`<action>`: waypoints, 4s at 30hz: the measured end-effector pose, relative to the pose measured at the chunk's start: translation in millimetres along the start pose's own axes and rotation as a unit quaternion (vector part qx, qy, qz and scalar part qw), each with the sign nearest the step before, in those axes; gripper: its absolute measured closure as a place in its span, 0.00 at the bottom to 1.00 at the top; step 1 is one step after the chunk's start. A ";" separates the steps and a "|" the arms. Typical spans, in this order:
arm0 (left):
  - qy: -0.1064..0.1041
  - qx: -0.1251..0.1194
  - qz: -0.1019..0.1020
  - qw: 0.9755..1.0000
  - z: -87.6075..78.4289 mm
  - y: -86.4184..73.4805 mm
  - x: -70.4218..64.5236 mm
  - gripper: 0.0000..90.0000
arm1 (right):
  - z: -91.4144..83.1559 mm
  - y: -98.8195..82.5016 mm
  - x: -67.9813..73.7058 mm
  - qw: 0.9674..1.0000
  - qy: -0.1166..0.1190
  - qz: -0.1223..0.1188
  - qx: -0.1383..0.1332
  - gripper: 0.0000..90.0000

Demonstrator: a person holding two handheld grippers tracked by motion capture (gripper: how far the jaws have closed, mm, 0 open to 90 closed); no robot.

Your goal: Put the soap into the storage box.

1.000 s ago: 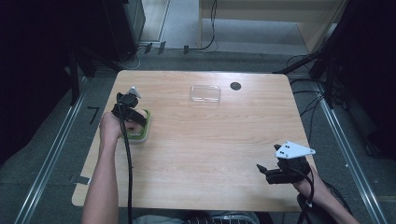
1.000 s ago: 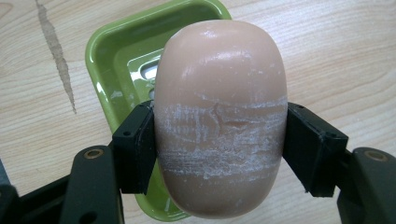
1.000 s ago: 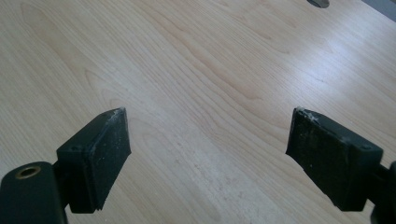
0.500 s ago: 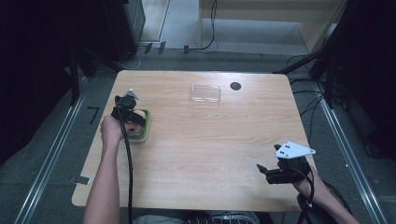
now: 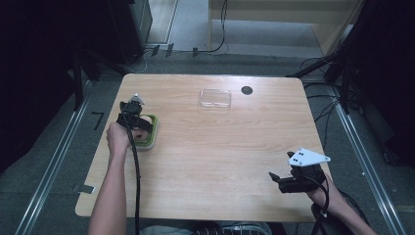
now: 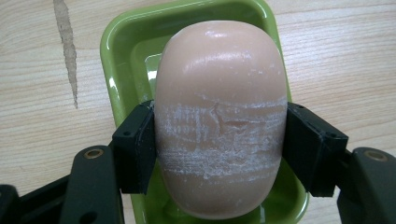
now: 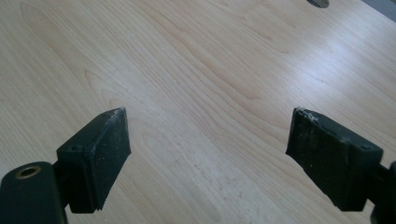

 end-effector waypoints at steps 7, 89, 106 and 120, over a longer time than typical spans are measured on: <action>0.001 0.002 -0.005 1.000 4.1 0.0 0.3 0.38 | -0.6 -0.5 -0.1 1.000 0.000 0.001 0.001 0.15; 0.022 0.084 0.108 0.990 -53.0 -50.5 -33.9 0.02 | -2.9 -2.2 1.1 1.000 -0.004 0.000 0.003 0.15; 0.024 0.104 0.157 0.982 -60.5 -76.4 -59.4 0.01 | -3.0 -2.7 1.0 1.000 -0.004 0.001 0.004 0.15; 0.011 0.124 0.175 0.977 -55.7 -102.3 -66.6 0.01 | -2.9 -2.9 0.9 1.000 -0.003 0.001 0.005 0.15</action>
Point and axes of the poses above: each handheld gripper's, and its own axes: z roughly forward along the jaws, y roughly out of its top, x roughly to its left, the point moved 3 cm from there along z, roughly forward along the jaws, and after that the axes turned 2 degrees about -z, right-handed, at the moved point
